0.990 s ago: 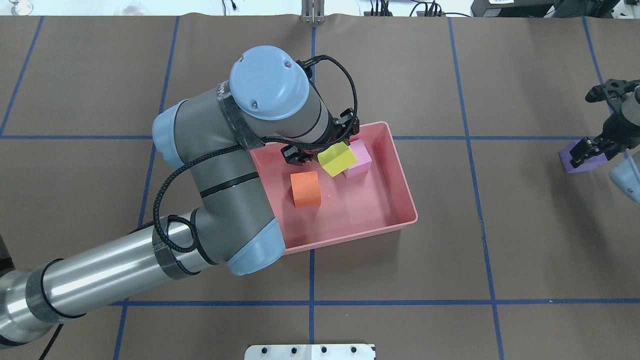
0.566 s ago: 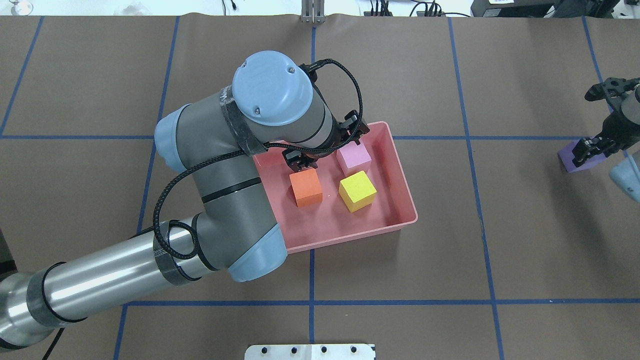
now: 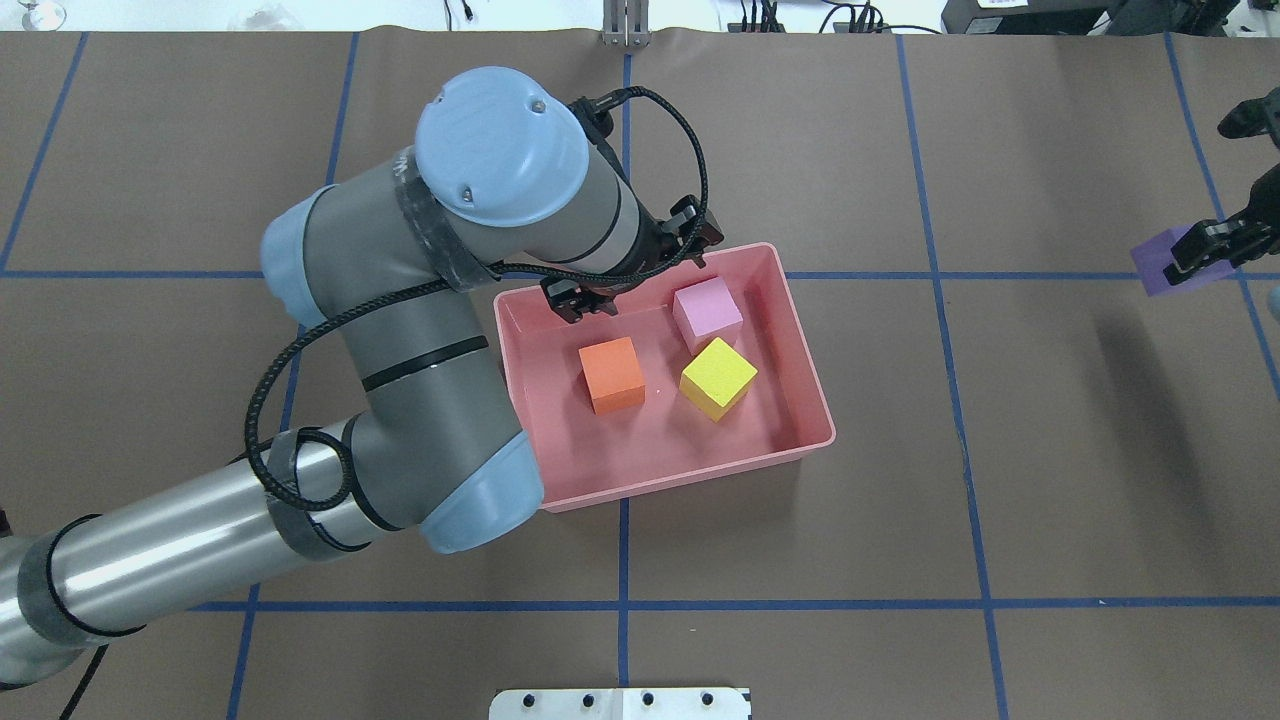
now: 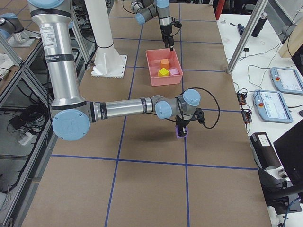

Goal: Place blocks into pink bin with both arms
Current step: 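Carry the purple cube to the bin with the right gripper while the left arm withdraws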

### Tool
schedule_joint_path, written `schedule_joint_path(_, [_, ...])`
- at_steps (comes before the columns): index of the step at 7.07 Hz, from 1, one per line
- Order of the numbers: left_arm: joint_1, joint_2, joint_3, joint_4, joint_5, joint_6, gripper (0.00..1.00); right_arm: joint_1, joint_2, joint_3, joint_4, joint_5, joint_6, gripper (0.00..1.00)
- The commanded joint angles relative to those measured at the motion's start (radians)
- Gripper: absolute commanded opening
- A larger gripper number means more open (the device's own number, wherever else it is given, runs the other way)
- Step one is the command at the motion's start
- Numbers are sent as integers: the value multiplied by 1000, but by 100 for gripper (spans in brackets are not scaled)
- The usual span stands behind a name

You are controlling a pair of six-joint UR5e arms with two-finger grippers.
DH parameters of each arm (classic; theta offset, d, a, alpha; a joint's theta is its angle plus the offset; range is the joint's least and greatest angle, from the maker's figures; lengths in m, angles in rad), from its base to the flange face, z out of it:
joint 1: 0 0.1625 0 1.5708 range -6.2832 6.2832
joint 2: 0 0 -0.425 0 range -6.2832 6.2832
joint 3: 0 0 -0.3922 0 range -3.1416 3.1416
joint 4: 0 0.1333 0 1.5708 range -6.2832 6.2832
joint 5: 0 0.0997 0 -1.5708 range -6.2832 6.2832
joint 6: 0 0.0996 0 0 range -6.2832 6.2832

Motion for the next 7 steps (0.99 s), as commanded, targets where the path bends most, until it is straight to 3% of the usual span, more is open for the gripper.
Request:
schedule_joint_path(1, [-69, 83, -139, 201, -1, 244, 100, 108, 19, 71, -65, 230, 15, 0])
schedule_joint_path(2, [-109, 153, -198, 245, -3, 355, 100, 105, 52, 112, -103, 263, 48, 0])
schedule_joint_path(5, [-210, 444, -301, 236, 5, 711, 100, -95, 265, 218, -117, 248, 590, 0])
schedule_joint_path(7, [-305, 667, -315, 66, 58, 926, 100, -269, 362, 266, -112, 122, 813, 0])
